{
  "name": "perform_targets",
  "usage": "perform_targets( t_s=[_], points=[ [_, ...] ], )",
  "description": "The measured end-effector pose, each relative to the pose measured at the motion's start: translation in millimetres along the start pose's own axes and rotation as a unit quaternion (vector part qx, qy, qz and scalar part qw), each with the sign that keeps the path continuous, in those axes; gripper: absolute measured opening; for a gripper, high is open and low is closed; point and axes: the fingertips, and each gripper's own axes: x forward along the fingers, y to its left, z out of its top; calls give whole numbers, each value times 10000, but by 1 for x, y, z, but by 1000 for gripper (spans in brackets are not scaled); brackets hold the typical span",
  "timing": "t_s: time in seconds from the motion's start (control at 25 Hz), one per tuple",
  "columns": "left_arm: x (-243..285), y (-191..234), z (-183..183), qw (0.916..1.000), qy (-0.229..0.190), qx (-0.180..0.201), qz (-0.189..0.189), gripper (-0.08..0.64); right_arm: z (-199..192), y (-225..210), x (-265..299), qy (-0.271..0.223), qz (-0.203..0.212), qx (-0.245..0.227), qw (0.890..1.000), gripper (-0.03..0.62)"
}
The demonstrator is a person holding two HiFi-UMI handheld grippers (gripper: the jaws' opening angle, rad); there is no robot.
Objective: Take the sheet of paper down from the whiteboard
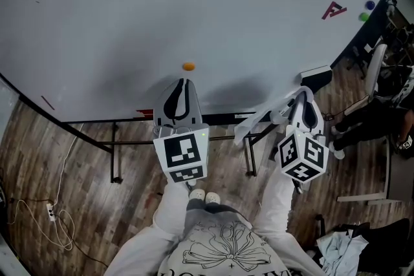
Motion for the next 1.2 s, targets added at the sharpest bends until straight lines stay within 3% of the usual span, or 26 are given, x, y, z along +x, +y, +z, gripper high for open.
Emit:
perform_targets(
  t_s=[1.2],
  points=[
    [-7, 0, -8, 9999, 89, -59, -56, 11, -15, 11, -8, 246, 22, 41, 9997, 3]
  ],
)
